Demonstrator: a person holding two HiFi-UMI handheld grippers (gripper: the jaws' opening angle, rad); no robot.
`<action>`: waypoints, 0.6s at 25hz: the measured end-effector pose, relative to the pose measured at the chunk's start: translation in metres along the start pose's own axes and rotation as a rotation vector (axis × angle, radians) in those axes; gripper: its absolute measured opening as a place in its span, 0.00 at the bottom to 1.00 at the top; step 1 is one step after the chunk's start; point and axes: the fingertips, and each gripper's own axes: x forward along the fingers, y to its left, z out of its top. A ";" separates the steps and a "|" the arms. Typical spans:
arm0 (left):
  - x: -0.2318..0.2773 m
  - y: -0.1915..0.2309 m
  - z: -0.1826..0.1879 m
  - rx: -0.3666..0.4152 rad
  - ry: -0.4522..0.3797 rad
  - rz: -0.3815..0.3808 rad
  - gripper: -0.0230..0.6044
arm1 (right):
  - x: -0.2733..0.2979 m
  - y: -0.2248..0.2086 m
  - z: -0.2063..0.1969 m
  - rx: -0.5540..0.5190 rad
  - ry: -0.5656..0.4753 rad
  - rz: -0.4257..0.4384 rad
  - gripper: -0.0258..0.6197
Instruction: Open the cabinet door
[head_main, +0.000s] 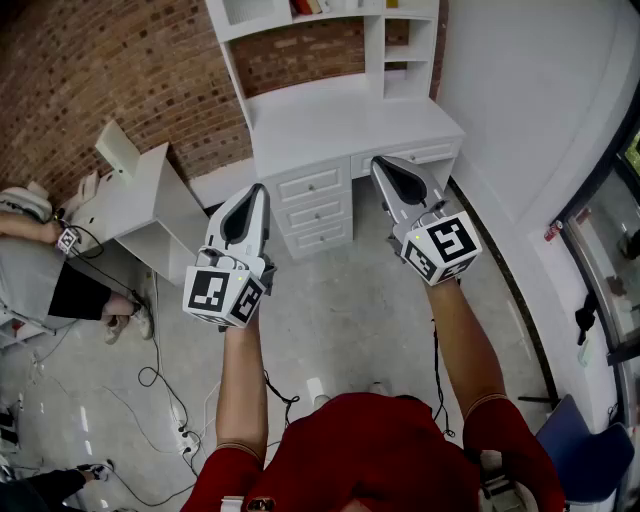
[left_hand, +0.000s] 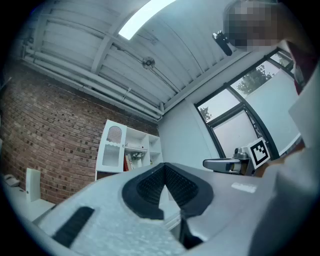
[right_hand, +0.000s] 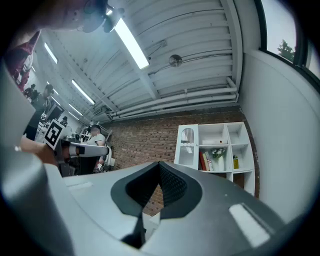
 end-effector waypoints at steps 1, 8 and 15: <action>0.001 0.000 0.000 0.000 0.001 0.000 0.04 | 0.000 -0.001 0.000 0.000 0.000 0.000 0.06; 0.007 0.000 0.000 -0.002 -0.001 0.013 0.04 | 0.000 -0.006 0.000 0.022 -0.018 0.020 0.06; 0.029 -0.016 -0.005 0.009 0.003 0.034 0.04 | -0.010 -0.036 0.002 0.029 -0.035 0.043 0.06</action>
